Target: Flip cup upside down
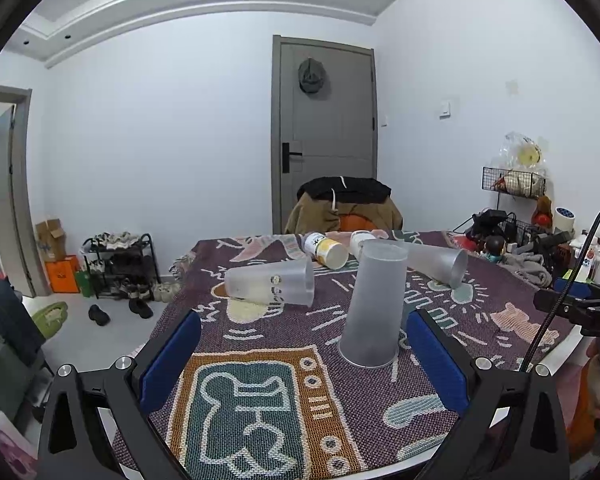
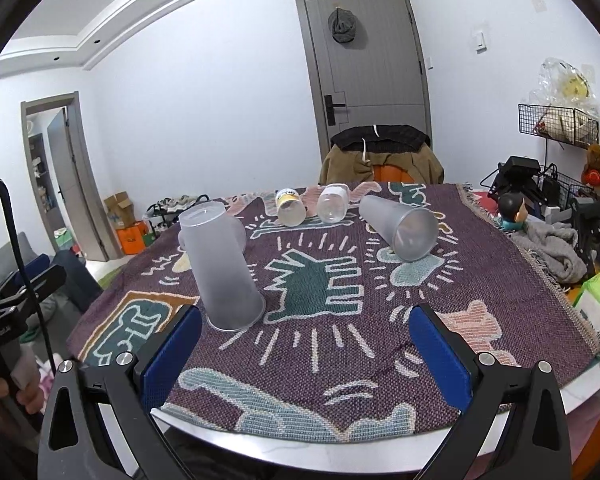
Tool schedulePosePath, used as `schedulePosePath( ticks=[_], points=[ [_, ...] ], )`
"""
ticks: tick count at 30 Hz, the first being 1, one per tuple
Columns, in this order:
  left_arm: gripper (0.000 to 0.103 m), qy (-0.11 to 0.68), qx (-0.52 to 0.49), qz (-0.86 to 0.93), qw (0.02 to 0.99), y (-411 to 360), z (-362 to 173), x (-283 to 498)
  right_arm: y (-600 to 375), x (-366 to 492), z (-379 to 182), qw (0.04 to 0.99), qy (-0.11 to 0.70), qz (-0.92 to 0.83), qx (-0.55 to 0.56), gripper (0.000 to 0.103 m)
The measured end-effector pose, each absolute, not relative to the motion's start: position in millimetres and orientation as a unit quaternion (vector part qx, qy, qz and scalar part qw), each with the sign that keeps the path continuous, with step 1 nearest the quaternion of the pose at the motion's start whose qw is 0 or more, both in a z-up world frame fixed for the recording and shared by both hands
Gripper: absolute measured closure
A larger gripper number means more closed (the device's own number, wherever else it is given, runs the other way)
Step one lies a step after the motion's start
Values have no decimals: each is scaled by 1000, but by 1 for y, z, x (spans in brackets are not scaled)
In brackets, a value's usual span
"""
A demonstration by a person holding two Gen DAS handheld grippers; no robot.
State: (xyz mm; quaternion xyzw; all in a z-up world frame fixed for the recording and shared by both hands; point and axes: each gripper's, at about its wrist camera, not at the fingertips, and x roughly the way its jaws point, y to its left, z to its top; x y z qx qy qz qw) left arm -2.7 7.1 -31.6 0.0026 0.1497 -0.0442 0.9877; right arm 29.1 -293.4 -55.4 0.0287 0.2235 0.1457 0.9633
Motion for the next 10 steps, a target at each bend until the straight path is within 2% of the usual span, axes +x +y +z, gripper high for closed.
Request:
schedulePosePath(
  ticks=[10],
  points=[
    [0,145,2,-41,989,7,-31,-5,-290,29,-56,962,227,150,26,0]
  ],
)
